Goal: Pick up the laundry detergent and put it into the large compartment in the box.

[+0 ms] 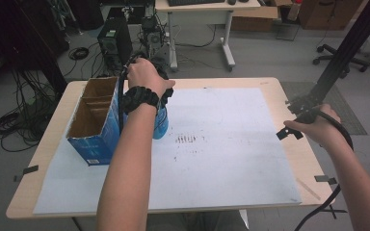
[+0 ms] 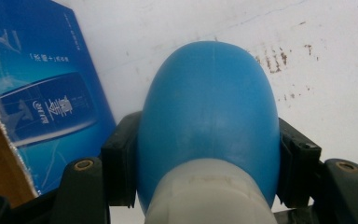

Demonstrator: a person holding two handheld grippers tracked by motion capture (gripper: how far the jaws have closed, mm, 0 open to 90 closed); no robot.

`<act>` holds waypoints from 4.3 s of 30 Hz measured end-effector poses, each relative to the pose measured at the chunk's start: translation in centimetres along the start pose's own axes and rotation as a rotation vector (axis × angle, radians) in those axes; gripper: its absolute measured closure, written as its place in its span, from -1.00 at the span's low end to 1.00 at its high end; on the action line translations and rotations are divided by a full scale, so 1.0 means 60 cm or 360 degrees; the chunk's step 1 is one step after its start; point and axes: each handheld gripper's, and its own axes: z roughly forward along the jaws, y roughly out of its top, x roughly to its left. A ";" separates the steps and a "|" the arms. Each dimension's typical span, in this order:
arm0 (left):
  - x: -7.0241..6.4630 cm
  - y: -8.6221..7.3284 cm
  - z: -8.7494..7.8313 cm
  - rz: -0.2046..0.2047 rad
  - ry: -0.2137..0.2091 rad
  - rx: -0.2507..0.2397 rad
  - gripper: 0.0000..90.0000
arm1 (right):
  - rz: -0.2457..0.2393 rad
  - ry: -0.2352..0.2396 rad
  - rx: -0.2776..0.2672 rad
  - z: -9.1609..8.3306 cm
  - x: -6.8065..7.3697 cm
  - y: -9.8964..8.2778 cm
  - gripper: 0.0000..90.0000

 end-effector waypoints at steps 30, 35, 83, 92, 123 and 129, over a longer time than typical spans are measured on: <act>0.007 0.001 -0.075 -0.0006 0.0012 -0.0061 -0.17 | 0.0012 0.0000 -0.0012 -0.012 -0.005 0.003 -0.64; 0.007 -0.001 -0.085 -0.0004 0.0016 -0.0061 -0.17 | 0.0012 0.0000 -0.0014 -0.014 -0.005 0.002 -0.64; 0.035 -0.004 -0.139 -0.0048 0.0006 -0.0107 -0.17 | 0.0012 0.0008 -0.0008 -0.009 -0.006 0.008 -0.64; 0.052 -0.008 -0.144 -0.0092 0.0011 -0.0138 -0.17 | 0.0011 -0.0004 -0.0005 -0.010 -0.006 0.010 -0.64; 0.142 -0.051 -0.177 -0.0293 0.0003 -0.0211 -0.17 | 0.0009 -0.0005 0.0008 -0.005 -0.005 0.018 -0.64; 0.165 -0.065 -0.184 -0.0338 -0.0005 -0.0233 -0.17 | 0.0015 -0.0011 0.0008 -0.007 -0.006 0.017 -0.64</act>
